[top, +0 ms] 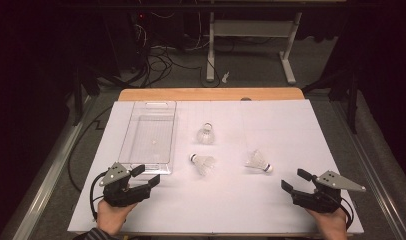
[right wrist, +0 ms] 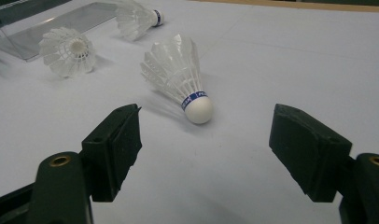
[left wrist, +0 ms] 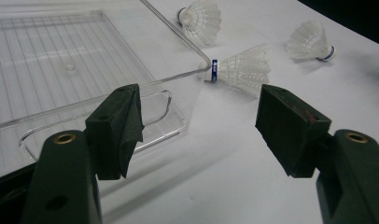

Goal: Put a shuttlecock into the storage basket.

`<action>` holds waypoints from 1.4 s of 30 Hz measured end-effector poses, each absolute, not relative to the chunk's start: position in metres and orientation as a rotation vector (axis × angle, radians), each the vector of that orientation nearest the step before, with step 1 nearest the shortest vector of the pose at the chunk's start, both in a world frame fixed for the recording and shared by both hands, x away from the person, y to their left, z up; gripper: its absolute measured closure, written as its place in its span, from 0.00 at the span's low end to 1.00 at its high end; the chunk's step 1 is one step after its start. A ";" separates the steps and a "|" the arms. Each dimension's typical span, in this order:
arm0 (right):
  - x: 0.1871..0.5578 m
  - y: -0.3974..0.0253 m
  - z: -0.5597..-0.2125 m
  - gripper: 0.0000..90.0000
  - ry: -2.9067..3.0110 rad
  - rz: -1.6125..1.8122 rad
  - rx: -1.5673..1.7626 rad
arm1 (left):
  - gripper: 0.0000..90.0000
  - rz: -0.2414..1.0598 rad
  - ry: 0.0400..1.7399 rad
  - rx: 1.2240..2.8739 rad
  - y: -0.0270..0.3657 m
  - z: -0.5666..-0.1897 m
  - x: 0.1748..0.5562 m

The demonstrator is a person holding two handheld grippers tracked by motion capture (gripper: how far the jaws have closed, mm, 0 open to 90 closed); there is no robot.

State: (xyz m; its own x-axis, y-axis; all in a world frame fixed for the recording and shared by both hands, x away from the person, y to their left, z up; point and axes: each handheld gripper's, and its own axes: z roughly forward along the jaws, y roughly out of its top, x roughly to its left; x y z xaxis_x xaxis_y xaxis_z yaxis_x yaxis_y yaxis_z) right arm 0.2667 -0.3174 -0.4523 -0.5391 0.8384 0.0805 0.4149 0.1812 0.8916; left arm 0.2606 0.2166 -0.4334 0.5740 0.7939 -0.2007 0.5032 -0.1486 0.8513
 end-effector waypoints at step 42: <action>0.267 -0.317 -0.453 0.30 2.035 1.330 1.177 | 0.35 0.297 1.032 1.833 0.182 -0.417 0.281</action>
